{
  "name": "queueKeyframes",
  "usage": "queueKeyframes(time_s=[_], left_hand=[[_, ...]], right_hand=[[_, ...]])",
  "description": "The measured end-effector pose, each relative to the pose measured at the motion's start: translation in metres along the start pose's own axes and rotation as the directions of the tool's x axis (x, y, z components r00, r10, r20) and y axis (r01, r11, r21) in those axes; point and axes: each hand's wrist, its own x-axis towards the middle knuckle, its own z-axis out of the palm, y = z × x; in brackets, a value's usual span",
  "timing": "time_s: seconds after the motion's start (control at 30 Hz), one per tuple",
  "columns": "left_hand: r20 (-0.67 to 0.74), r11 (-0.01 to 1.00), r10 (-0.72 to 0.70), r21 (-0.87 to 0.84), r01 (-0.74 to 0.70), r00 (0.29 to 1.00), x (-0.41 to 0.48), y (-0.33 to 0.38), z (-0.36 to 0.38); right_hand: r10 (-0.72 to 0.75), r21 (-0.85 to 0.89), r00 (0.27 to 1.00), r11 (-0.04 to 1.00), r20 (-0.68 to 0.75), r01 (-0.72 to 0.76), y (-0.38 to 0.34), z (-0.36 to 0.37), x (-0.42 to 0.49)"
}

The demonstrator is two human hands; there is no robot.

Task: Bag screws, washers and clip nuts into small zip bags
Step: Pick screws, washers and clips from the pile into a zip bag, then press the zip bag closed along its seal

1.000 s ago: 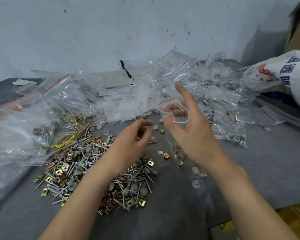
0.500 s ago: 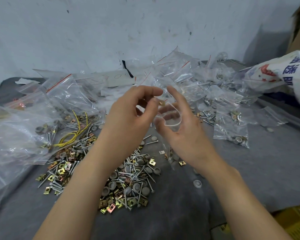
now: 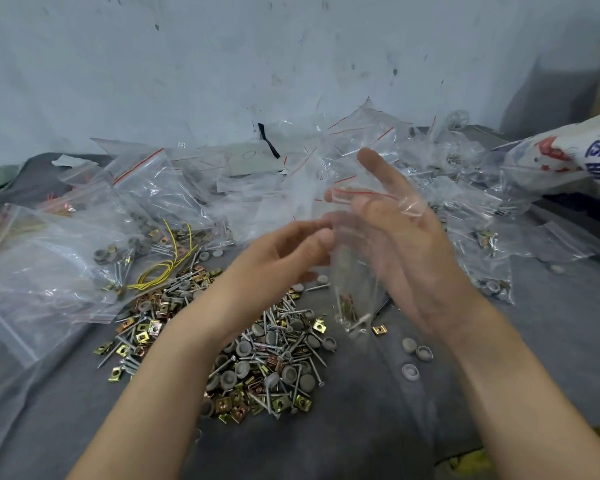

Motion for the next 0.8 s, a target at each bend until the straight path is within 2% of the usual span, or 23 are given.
queueKeyframes(time_s=[0.1,0.27,0.43,0.53,0.67,0.8], left_hand=[[0.135,0.999,-0.020,-0.045,0.026,0.991,-0.003,-0.004,0.002],[0.040,0.999,0.002,-0.046,0.000,0.999,-0.004,-0.001,0.003],[-0.161,0.995,0.058,-0.067,-0.069,0.985,-0.003,0.003,0.006],[-0.224,0.991,0.082,-0.081,-0.102,0.971,-0.002,0.002,0.006],[-0.134,0.995,0.075,-0.054,-0.083,0.988,-0.003,-0.005,0.002],[-0.082,0.985,0.046,0.172,-0.031,0.996,-0.005,-0.017,-0.004]], right_hand=[[0.065,0.158,0.997,0.985,0.037,-0.070,-0.003,0.003,0.000],[0.086,0.205,0.996,0.975,0.020,-0.088,-0.001,0.001,0.000],[0.107,0.088,0.973,0.992,-0.204,-0.090,0.005,-0.008,0.005],[0.099,-0.023,0.964,0.994,-0.245,-0.107,0.008,-0.014,0.005],[0.057,-0.090,0.948,0.992,-0.314,-0.090,0.014,-0.018,0.004],[0.056,-0.171,0.947,0.979,-0.318,-0.115,0.016,-0.018,0.002]])
